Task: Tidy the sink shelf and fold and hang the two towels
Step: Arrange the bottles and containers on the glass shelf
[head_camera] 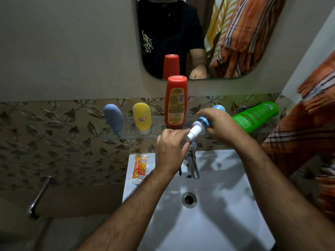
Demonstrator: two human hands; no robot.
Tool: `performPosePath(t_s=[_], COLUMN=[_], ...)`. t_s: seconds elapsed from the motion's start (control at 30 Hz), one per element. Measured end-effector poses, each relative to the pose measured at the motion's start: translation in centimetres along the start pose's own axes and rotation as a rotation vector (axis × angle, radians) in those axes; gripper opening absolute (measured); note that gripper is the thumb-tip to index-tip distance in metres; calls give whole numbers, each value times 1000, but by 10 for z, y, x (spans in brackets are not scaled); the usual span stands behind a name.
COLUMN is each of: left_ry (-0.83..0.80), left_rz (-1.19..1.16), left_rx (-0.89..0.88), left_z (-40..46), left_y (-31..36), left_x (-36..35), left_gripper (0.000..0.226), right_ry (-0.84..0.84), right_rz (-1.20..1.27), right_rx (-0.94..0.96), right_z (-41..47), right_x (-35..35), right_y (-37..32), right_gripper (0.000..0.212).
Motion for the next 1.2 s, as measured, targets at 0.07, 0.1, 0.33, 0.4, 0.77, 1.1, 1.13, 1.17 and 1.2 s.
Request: performPosePath(t_s=[0.07, 0.1, 0.33, 0.4, 0.77, 1.1, 1.13, 1.17, 1.2], left_ry=[37, 54, 113, 135, -193, -146, -129, -110, -88], left_rz=[-34, -53, -291, -452, -682, -603, -600, -599, -598], left_rx=[-9, -8, 11, 42, 365, 461, 472, 482, 491], left_z=[4, 7, 32, 33, 34, 59, 61, 62, 63], left_y=[2, 4, 25, 32, 47, 64, 64, 65, 65], left_x=[4, 7, 27, 30, 2, -31, -34, -37, -39], left_gripper=[38, 37, 34, 43, 50, 55, 56, 57, 58], right_ry=[-10, -9, 97, 118, 114, -25, -31, -41, -54], right_rz=[-23, -34, 42, 141, 555, 689, 694, 696, 698], right_rx=[40, 60, 4, -38, -196, -171, -165, -160, -154], right_z=[-2, -3, -7, -10, 8, 19, 19, 20, 20], right_x=[-2, -2, 5, 11, 44, 45, 44, 44, 44], right_y=[0, -1, -6, -3, 23, 35, 35, 36, 37], right_gripper=[51, 52, 65, 62, 50, 41, 41, 41, 41])
Point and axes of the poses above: each hand's wrist, its own z-axis towards the middle knuckle, its own x-axis out of the back of the hand, y = z × x, the point moved 1 cm from there along z, towards the middle knuckle, and after that the axes turned 4 degrees about -x, right-handed, at the moved point
